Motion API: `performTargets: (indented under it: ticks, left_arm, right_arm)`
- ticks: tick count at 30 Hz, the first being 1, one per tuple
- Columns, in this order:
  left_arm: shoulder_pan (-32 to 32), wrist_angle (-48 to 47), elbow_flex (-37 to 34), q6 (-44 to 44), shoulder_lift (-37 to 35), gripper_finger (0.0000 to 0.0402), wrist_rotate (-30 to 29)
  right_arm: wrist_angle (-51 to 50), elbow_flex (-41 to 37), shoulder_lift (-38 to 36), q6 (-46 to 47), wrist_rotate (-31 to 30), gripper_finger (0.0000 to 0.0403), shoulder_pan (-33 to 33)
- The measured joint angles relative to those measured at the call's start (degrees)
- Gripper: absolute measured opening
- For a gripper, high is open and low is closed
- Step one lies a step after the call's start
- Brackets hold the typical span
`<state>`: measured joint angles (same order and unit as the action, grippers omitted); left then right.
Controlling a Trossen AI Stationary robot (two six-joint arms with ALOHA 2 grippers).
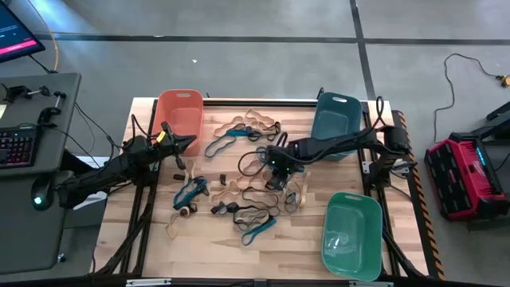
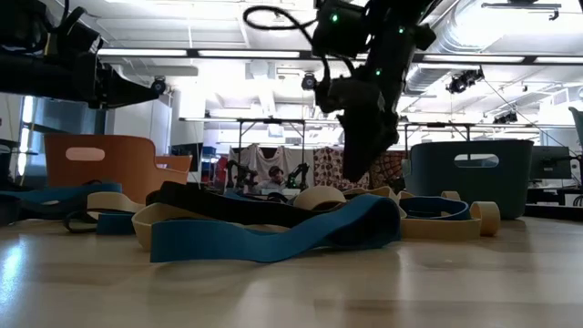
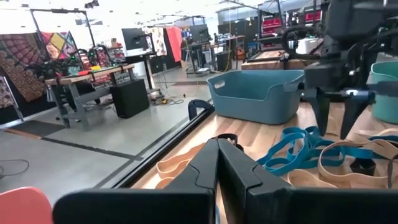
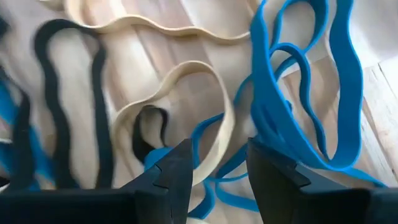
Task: Sort rubber bands into baskets
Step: Put the white rubber band into the blue bin
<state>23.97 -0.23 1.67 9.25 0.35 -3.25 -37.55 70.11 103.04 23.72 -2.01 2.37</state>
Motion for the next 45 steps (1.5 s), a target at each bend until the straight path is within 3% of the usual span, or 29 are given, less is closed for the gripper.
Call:
performTargets:
  ticks: [6,17,21,27,32,45]
  left_arm:
    - [-0.01,-0.09,0.00,-0.01,-0.01,0.0000,0.00]
    - [-0.01,-1.25,0.00,-1.51,0.01,0.0000,0.00]
    - [-0.01,-1.37,0.00,-3.10,0.01,0.0000,0.81]
    - [-0.03,-1.47,0.00,-5.99,0.00,0.0000,1.15]
    - [-0.03,-1.51,0.00,-7.62,0.00,0.0000,1.88]
    - [-0.03,-1.07,0.00,-7.05,0.01,0.0000,2.16]
  right_arm:
    - [0.40,0.00,2.05,0.26,-2.35,0.0138,0.24]
    - [0.10,-0.04,5.03,0.06,-1.02,0.0135,0.22]
    - [-0.47,0.29,5.04,0.68,-1.02,0.0105,0.22]
    - [-3.26,5.32,5.05,-0.96,-1.13,0.0016,0.22]
    - [-6.20,11.52,5.05,-5.72,-2.47,0.0014,-0.59]
    - [-34.11,31.37,5.05,-6.83,-22.11,0.0002,-4.87]
